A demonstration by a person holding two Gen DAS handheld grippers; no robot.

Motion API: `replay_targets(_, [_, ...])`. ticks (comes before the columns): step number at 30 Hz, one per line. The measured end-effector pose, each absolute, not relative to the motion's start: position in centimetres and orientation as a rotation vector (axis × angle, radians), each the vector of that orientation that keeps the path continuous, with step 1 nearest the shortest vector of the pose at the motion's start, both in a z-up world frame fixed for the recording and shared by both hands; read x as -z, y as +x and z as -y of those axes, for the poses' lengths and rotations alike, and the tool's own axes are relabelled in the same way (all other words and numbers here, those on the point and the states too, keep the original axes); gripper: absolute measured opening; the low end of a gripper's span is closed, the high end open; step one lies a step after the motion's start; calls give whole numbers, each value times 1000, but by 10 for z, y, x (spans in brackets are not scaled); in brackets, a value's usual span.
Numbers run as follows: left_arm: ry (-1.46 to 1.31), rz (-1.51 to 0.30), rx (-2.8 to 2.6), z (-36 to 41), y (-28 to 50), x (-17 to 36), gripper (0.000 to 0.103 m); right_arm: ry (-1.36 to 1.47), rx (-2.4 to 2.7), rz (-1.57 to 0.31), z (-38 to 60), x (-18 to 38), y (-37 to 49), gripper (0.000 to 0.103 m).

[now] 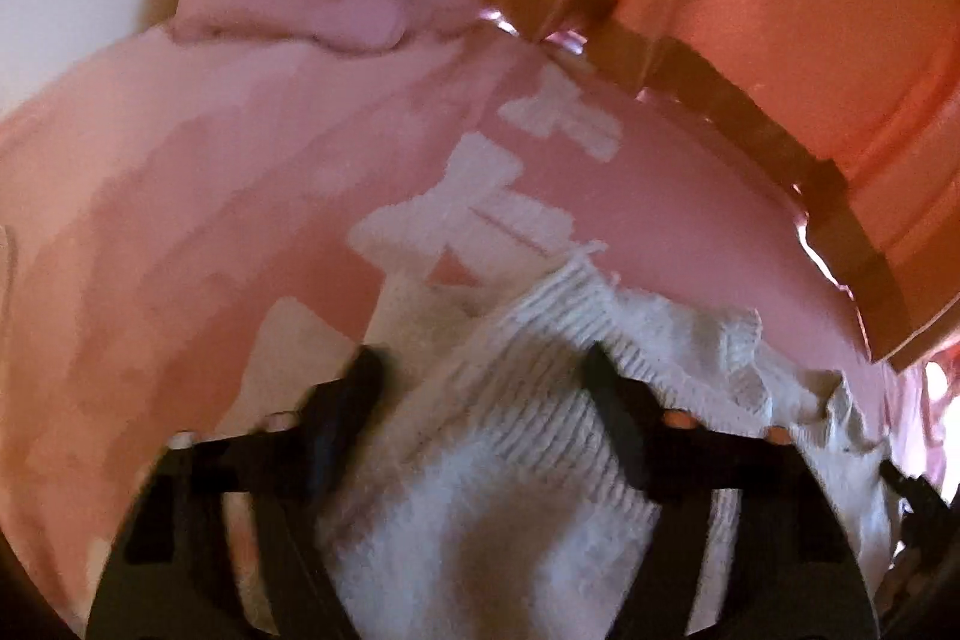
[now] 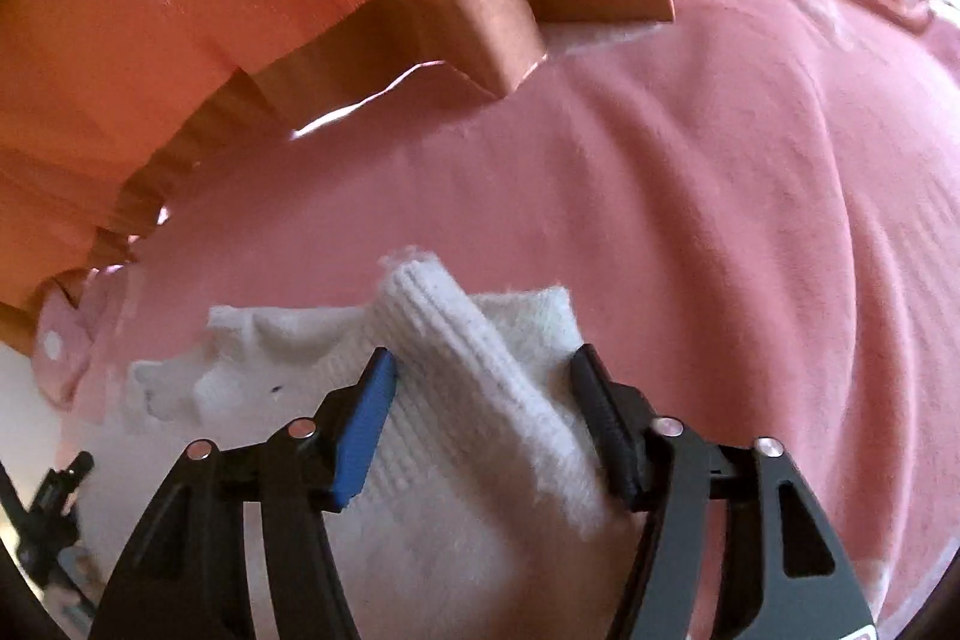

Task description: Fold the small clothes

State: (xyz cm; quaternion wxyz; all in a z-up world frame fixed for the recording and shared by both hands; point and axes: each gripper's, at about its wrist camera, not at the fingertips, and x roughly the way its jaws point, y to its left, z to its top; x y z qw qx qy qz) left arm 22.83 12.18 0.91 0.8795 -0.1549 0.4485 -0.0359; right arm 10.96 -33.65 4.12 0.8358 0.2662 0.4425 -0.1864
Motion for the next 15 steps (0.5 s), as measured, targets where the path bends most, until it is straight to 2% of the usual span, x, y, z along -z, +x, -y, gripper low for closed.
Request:
replay_targets(1, [-330, -923, 92, -121, 227, -11, 40, 556, 383, -928, 336, -45, 109, 10])
replay_targets(2, [-327, -910, 108, -120, 225, -14, 19, 572, 372, -882, 337, -52, 107, 10])
replay_targets(4, [-326, -849, 115, -121, 219, -29, 14, 601, 331, -773, 336, -71, 100, 9])
replay_targets(5, [-338, -817, 118, -122, 217, -35, 6, 623, 301, -698, 336, -83, 94, 9])
replay_targets(8, [-334, -742, 93, -125, 214, -48, 1, 628, 306, -650, 340, -88, 93, 9])
replay_targets(12, [-244, -845, 29, -124, 234, -23, 1, 571, 421, -953, 344, -29, 120, 10])
replay_targets(14, [-321, -896, 58, -131, 237, -17, 1, 557, 427, -941, 343, -29, 121, 11])
replay_targets(15, [-367, -892, 81, -134, 234, -19, 2, 555, 424, -934, 342, -34, 121, 15])
